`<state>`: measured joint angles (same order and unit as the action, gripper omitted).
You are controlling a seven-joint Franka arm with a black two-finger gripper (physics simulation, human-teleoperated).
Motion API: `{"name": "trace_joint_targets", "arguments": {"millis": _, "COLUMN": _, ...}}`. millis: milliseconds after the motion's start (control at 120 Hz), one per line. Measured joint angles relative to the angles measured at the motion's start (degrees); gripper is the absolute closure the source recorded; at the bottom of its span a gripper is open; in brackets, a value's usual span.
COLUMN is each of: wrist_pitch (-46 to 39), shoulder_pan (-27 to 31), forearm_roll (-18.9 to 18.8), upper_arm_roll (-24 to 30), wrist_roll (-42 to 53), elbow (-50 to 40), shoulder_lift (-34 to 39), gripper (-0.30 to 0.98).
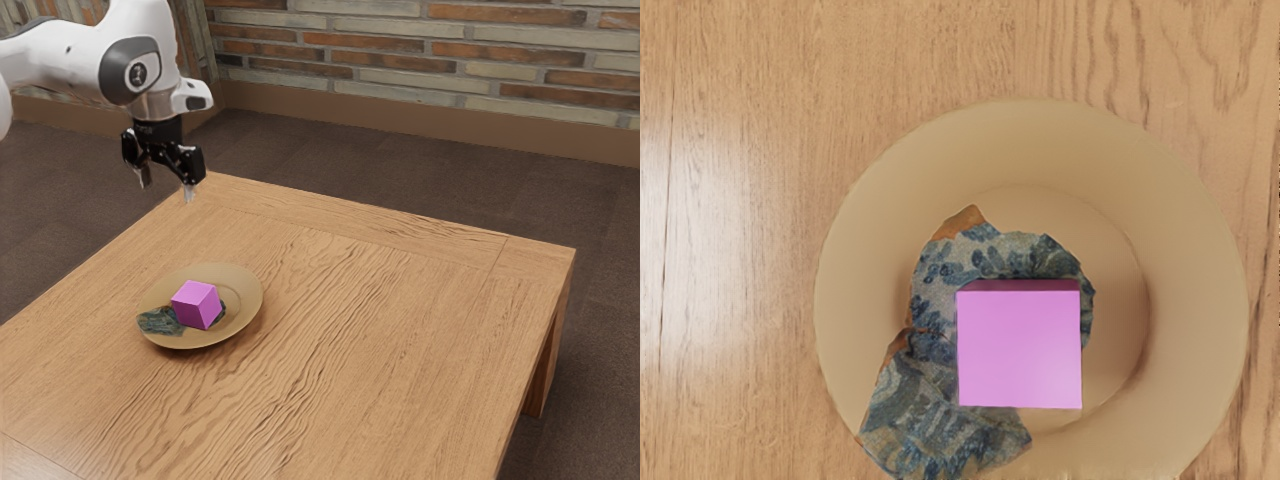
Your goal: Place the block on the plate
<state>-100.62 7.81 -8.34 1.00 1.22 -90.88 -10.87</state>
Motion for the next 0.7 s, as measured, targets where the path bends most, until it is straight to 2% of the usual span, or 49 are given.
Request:
{"name": "trace_joint_targets", "arguments": {"millis": 267, "wrist_pitch": 6.2, "shoulder_pan": 0.2, "forearm_roll": 0.2, "upper_arm_roll": -0.7, "wrist_roll": 1.7, "elbow": 7.7, "shoulder_lift": 0.9, "gripper": 0.0}}
{"name": "trace_joint_targets", "arguments": {"millis": 700, "wrist_pitch": 10.7, "shoulder_pan": -0.1, "forearm_roll": 1.6, "upper_arm_roll": -1.2, "wrist_roll": 3.4, "elbow": 7.4, "shoulder_lift": 6.8, "gripper": 0.0}}
